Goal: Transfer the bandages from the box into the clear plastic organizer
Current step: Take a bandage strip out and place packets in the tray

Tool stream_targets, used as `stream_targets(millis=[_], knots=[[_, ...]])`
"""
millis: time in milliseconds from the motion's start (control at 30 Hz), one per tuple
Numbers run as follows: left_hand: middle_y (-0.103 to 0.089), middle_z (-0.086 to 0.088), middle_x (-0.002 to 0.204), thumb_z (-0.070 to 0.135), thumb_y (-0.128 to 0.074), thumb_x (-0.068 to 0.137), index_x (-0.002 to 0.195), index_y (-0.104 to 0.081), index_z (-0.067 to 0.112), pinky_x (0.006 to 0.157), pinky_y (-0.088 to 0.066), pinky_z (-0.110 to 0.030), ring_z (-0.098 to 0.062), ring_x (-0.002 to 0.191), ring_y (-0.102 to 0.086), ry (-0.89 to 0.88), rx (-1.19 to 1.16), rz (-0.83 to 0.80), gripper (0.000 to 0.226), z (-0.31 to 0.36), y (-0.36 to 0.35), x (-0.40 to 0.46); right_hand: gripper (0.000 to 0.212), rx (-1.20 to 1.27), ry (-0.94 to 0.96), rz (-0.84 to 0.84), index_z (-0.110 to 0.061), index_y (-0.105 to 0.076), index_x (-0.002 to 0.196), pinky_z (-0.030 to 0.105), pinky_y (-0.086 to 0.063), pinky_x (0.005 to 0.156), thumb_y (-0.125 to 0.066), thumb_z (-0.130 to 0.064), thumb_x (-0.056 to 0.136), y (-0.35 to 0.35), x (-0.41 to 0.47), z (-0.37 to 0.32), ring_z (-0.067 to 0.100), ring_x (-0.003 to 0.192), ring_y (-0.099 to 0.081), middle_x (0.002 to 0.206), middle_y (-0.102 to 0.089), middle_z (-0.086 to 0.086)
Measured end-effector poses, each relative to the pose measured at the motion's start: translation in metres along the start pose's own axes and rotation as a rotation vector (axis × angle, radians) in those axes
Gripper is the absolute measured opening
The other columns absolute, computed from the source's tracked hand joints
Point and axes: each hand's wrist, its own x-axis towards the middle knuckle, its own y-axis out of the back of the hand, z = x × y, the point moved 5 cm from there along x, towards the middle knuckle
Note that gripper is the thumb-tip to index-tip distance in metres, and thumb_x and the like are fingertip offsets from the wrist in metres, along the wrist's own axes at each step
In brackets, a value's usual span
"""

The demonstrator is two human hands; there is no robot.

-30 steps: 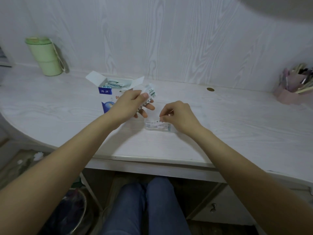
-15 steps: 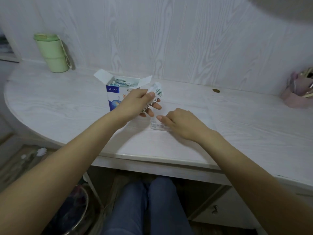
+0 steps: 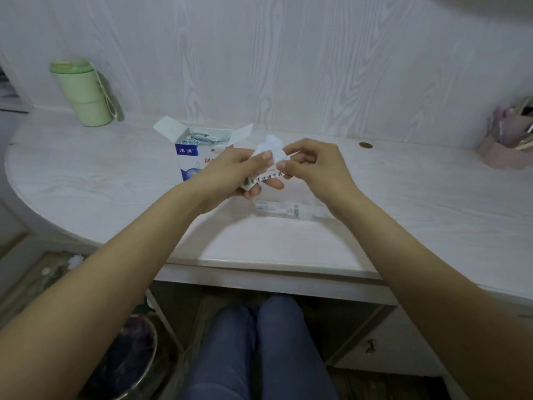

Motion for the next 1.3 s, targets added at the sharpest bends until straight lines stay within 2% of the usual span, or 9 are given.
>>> stream_targets(millis=[133,233,300,367,433,567,800,1033,1300], knots=[[-0.073,-0.01,0.09,0.027,-0.04,0.101,0.108,-0.06,0.003,0.066,-0.055,-0.03,-0.015,0.062,-0.068,0.026,0.08,0.118,0.032,-0.003,0.006,0.003,0.013,-0.089,-0.061,0.038,-0.017,-0.068,0.094,0.028,-0.05,0.07,-0.07,-0.011,0.083,0.004,0.0,0.012,0.006,0.062,-0.065,0.064,-0.066,-0.001],[-0.071,-0.005,0.084,0.024,-0.039,0.101,0.1,-0.062,0.0,0.073,-0.055,-0.043,-0.023,0.067,-0.069,-0.047,0.216,0.314,0.033,-0.003,0.017,0.004,0.008,-0.187,-0.119,0.045,-0.016,-0.071,0.084,0.015,-0.041,0.054,-0.065,-0.01,0.086,0.01,-0.002,0.022,0.0,0.053,-0.062,0.059,-0.062,-0.004],[-0.071,-0.005,0.085,0.024,-0.036,0.101,0.097,-0.061,0.004,0.068,-0.055,-0.036,-0.021,0.063,-0.067,-0.114,0.273,0.377,0.032,0.001,0.02,0.003,0.009,-0.28,-0.127,0.049,-0.014,-0.07,0.081,0.009,-0.035,0.045,-0.063,-0.009,0.085,0.013,-0.003,0.025,0.001,0.05,-0.059,0.059,-0.06,-0.003],[-0.07,-0.003,0.084,0.024,-0.034,0.102,0.097,-0.059,0.006,0.063,-0.052,-0.03,-0.016,0.059,-0.064,-0.138,0.316,0.417,0.032,0.004,0.021,0.002,0.012,-0.398,-0.118,0.033,-0.017,-0.068,0.077,0.013,-0.044,0.053,-0.063,-0.01,0.084,0.011,-0.003,0.026,0.009,0.059,-0.061,0.06,-0.06,-0.004],[-0.07,-0.002,0.082,0.024,-0.034,0.101,0.095,-0.06,0.007,0.059,-0.05,-0.026,-0.015,0.056,-0.064,-0.141,0.315,0.416,0.032,0.004,0.02,0.004,0.014,-0.52,-0.116,0.0,-0.021,-0.067,0.075,0.026,-0.049,0.065,-0.062,-0.011,0.083,0.007,-0.003,0.028,0.017,0.071,-0.062,0.064,-0.06,-0.004],[-0.07,0.0,0.083,0.025,-0.034,0.102,0.093,-0.06,0.012,0.057,-0.049,-0.022,-0.016,0.059,-0.065,-0.125,0.344,0.37,0.03,0.004,0.014,0.005,0.013,-0.69,-0.073,-0.074,-0.017,-0.07,0.081,0.035,-0.051,0.076,-0.059,-0.01,0.083,-0.005,-0.002,0.025,0.021,0.083,-0.061,0.08,-0.067,0.001],[-0.071,-0.001,0.088,0.027,-0.036,0.101,0.1,-0.062,0.011,0.054,-0.049,-0.019,-0.013,0.058,-0.066,-0.071,0.34,0.333,0.031,0.002,0.011,0.007,0.019,-0.967,-0.001,-0.18,-0.017,-0.074,0.084,0.029,-0.047,0.063,-0.059,-0.005,0.079,-0.019,0.003,0.019,0.025,0.081,-0.063,0.083,-0.07,0.004],[-0.071,-0.001,0.084,0.021,-0.043,0.099,0.099,-0.06,0.005,0.052,-0.052,-0.016,-0.01,0.058,-0.067,-0.033,0.248,0.285,0.023,-0.001,0.008,0.006,0.02,-0.976,0.086,-0.321,-0.01,-0.074,0.094,0.041,-0.054,0.077,-0.057,-0.006,0.084,-0.023,0.003,0.017,0.028,0.089,-0.063,0.095,-0.072,0.01],[-0.071,-0.002,0.082,0.019,-0.058,0.093,0.093,-0.063,0.013,0.056,-0.054,-0.019,-0.007,0.058,-0.068,-0.032,0.078,0.262,0.008,0.002,0.005,0.003,0.016,-0.879,0.035,-0.302,-0.021,-0.074,0.094,0.034,-0.053,0.079,-0.06,-0.015,0.089,-0.009,-0.001,0.016,0.017,0.086,-0.064,0.093,-0.072,-0.003]])
